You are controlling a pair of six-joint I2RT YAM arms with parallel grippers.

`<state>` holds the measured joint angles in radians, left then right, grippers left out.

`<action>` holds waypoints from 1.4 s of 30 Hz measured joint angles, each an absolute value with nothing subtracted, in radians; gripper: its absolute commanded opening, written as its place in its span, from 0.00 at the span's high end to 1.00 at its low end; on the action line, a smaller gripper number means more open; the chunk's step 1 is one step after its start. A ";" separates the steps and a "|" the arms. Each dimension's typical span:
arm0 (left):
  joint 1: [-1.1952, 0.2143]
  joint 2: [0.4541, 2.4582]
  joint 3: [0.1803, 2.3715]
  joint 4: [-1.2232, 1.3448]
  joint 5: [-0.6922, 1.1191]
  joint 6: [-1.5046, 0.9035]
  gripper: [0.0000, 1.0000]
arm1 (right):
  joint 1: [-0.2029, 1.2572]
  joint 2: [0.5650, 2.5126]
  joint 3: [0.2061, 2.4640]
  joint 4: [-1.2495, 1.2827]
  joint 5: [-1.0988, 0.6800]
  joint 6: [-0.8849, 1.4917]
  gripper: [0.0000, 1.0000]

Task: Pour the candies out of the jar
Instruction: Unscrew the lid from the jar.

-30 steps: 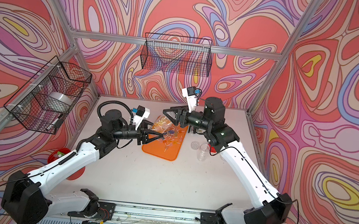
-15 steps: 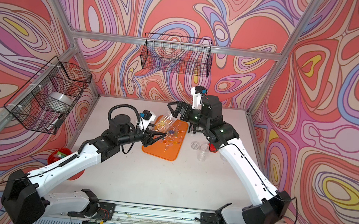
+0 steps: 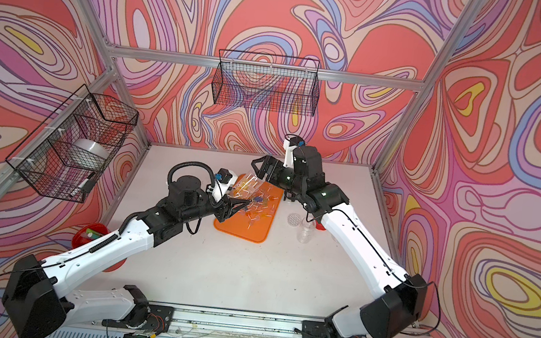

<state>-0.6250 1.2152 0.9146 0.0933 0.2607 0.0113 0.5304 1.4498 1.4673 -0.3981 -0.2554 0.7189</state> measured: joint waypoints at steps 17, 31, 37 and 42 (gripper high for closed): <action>-0.629 1.238 0.932 0.093 0.242 0.015 1.00 | 0.553 1.469 1.464 -0.367 -0.284 0.747 0.27; -0.597 1.234 0.935 0.100 0.330 -0.005 1.00 | 0.546 1.462 1.444 -0.291 -0.389 0.659 0.61; -0.509 1.207 0.910 0.187 0.630 -0.093 1.00 | 0.531 1.410 1.415 -0.208 -0.573 0.524 0.62; -0.501 1.197 0.910 0.254 0.763 -0.152 1.00 | 0.529 1.362 1.415 -0.194 -0.656 0.446 0.62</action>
